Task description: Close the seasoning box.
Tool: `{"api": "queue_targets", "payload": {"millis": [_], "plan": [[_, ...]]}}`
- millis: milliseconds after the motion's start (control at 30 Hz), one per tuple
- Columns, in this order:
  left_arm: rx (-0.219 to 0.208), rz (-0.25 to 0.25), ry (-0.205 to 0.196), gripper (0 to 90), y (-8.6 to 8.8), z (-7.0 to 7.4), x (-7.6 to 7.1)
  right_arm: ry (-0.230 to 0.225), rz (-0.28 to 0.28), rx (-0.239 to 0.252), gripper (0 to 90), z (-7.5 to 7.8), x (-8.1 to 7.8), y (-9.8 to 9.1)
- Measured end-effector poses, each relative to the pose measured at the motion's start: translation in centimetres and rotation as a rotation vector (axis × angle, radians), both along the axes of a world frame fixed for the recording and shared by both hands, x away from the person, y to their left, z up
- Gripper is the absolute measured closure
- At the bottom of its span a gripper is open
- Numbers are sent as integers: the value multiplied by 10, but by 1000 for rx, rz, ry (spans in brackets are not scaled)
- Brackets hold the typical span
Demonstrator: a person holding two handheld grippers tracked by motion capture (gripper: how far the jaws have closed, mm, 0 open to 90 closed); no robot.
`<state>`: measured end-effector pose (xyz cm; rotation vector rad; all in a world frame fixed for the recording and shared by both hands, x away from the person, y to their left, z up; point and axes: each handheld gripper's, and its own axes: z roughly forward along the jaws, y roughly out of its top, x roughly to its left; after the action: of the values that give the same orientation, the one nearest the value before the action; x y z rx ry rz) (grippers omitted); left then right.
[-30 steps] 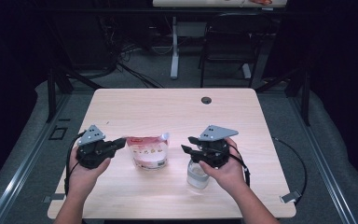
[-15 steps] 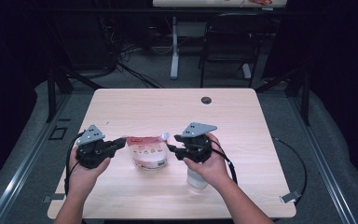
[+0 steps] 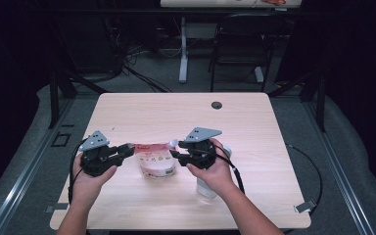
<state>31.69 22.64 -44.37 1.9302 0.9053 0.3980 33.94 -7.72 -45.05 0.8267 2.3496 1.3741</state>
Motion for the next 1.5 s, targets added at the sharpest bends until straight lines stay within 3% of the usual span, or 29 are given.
{"api": "queue_targets", "payload": {"millis": [233, 400, 667, 867, 1500], "plan": [[10, 1, 8, 747, -3, -4, 3, -10, -5, 0, 595, 0, 1, 2], [24, 1, -4, 791, -5, -4, 2, -8, -14, 18, 621, 2, -1, 3], [50, 10, -22, 854, -6, -2, -2, -8, -28, -2, 671, 7, -3, 5], [36, 7, -28, 895, -4, -1, -3, -12, -23, 8, 682, 7, -6, 5], [33, -23, -25, 900, -8, 6, -14, -25, -6, 10, 689, 11, -24, -2]]}}
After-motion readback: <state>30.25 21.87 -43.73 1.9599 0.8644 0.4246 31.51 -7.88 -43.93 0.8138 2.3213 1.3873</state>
